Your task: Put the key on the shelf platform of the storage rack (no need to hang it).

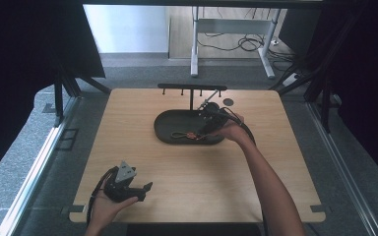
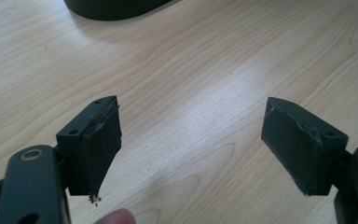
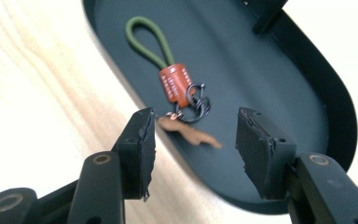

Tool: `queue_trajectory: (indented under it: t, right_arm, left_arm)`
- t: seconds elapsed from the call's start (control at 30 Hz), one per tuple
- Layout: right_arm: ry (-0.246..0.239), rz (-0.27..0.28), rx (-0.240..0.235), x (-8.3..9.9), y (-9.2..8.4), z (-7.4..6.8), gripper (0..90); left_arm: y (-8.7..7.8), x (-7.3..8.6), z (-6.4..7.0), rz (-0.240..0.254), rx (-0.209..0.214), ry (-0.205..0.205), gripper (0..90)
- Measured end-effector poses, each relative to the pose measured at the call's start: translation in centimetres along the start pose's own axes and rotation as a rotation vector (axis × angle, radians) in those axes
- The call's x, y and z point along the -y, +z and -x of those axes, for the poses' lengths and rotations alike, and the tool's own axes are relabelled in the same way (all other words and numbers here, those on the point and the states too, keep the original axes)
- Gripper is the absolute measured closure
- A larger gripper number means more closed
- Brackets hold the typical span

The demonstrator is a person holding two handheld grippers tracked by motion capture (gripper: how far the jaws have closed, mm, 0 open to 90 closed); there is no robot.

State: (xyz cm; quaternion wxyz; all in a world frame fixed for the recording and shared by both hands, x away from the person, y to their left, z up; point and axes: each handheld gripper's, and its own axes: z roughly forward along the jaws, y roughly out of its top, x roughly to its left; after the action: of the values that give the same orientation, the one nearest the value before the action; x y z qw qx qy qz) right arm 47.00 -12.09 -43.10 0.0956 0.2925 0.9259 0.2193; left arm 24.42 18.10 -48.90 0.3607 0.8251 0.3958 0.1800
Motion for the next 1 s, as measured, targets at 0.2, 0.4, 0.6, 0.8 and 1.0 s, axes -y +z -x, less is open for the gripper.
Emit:
queue_trajectory:
  t: [0.2, 0.4, 0.6, 0.8, 1.0]
  right_arm:
    - [0.018, 0.03, 0.001, 1.9, -1.6, -0.8, 47.8]
    - [0.034, 0.075, -0.009, 4.6, -3.6, -1.8, 47.1]
    - [0.047, 0.123, -0.016, 7.6, -4.7, -2.5, 46.7]
    - [0.07, 0.171, -0.017, 11.4, -4.9, -3.3, 46.2]
    - [0.126, 0.196, -0.022, 15.2, -4.8, -3.9, 46.9]
  left_arm:
    - [-0.1, 0.0, -0.1, 0.001, -0.007, -0.002, 20.3]
    - [0.1, 0.0, 0.1, -0.007, -0.004, 0.003, 20.3]
    - [0.1, -0.1, 0.3, -0.008, -0.008, 0.01, 20.3]
    - [0.2, -0.1, 0.3, -0.008, -0.017, 0.006, 20.3]
    - [0.4, -0.1, 0.4, -0.018, -0.024, 0.008, 20.3]
